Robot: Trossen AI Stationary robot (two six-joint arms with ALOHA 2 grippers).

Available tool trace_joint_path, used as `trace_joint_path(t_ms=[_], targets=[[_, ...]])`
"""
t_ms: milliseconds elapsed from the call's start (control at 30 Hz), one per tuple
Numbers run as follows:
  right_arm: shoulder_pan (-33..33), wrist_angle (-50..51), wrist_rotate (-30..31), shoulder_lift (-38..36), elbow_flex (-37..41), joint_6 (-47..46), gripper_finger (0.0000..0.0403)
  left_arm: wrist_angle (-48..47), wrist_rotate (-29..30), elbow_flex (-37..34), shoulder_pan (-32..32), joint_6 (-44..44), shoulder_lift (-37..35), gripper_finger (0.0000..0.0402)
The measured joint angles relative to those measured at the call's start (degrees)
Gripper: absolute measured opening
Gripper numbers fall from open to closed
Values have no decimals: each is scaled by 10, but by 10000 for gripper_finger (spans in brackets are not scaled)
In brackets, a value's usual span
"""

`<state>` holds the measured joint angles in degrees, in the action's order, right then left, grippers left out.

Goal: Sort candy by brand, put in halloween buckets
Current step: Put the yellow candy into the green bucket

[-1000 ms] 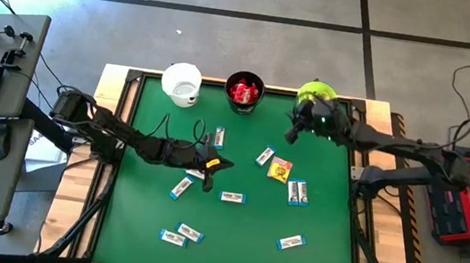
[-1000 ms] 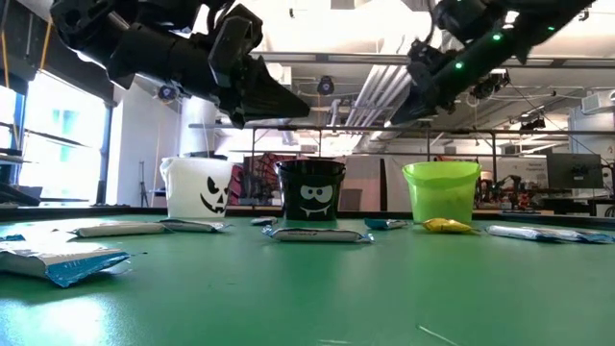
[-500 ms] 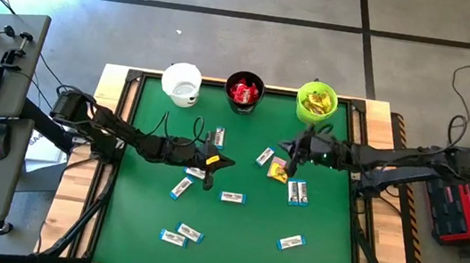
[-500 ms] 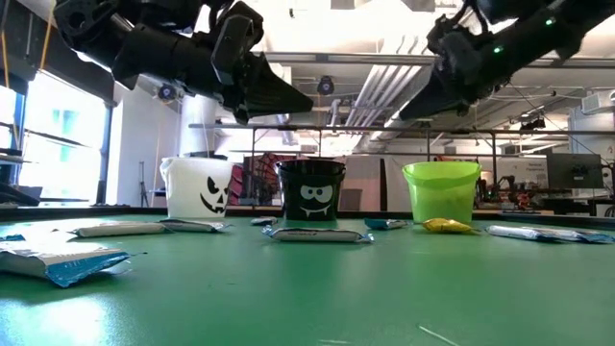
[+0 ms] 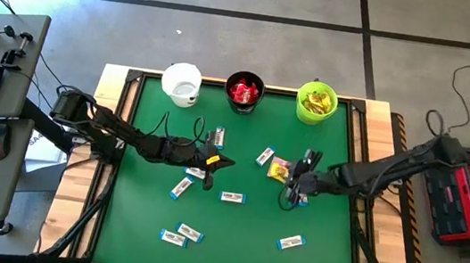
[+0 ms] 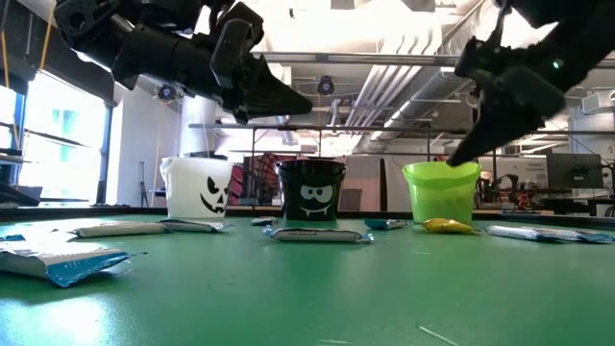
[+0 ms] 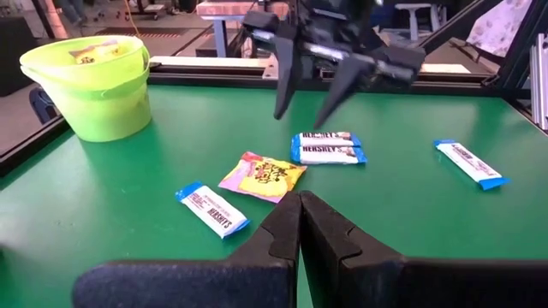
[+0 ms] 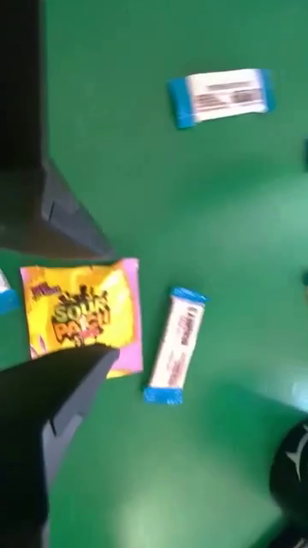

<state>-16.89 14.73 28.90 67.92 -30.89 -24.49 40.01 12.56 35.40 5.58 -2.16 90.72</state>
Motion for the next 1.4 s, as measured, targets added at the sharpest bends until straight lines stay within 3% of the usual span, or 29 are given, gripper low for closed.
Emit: trace_joint_path(t_ms=[200, 433, 667, 867, 1167, 1400], targets=[[-20, -48, 11, 87, 0, 9, 216, -3, 0, 0, 0, 3, 0, 0], [3, -86, 11, 167, -18, 31, 215, -3, 0, 0, 0, 3, 0, 0], [59, -85, -21, 199, -25, 69, 201, -4, 0, 0, 0, 13, 0, 0], [91, -86, -62, 202, -26, 70, 158, -10, 0, 0, 0, 13, 0, 0], [102, -89, -87, 201, -26, 69, 16, -12, 0, 0, 0, 14, 0, 0], [102, -85, -103, 174, -46, 74, 18, -12, 0, 0, 0, 14, 0, 0]])
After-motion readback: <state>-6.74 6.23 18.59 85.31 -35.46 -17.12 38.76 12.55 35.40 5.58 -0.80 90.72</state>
